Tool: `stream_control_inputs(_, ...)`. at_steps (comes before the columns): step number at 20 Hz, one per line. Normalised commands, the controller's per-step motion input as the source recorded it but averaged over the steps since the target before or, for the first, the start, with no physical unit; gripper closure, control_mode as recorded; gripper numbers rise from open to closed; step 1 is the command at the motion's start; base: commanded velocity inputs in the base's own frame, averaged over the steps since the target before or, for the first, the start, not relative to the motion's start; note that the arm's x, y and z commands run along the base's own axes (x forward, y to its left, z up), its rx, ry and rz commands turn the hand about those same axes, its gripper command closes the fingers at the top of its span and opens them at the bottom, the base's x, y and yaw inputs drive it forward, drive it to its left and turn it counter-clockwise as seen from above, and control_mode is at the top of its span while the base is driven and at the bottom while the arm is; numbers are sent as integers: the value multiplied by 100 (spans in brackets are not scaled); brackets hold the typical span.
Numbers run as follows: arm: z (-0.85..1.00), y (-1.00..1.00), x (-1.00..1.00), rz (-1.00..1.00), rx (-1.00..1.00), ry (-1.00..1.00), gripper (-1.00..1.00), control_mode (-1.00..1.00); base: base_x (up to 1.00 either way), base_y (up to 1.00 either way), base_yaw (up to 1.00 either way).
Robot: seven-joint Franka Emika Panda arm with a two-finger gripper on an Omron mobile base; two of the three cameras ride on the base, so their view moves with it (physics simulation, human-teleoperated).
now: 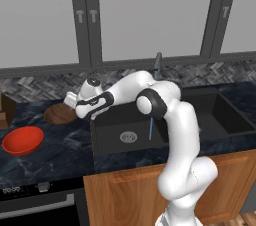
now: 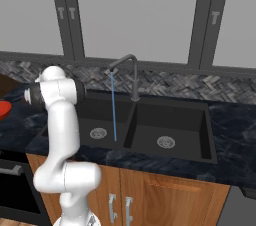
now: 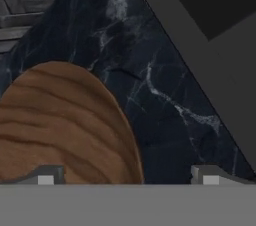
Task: Rinse each bowl for a few seconds and place them down in the sink or on the counter.
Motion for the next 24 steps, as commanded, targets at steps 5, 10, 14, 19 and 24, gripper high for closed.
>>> stream_control_inputs(5, -27, 18, 19, -3, 1, 0, -100, -100, 0, 0, 0)
stream_control_inputs(10, -33, 32, 25, -2, 3, 0, 100, -100, 0, 0, 0)
stream_control_inputs(14, -21, 24, 21, -1, 4, 0, 100, -100, 0, 0, 0)
stream_control_inputs(19, -1, 7, 7, -4, 2, -1, 100, -100, 0, 0, 0)
stream_control_inputs(24, 1, -15, -8, -10, 5, -6, 100, -100, 0, 0, 0)
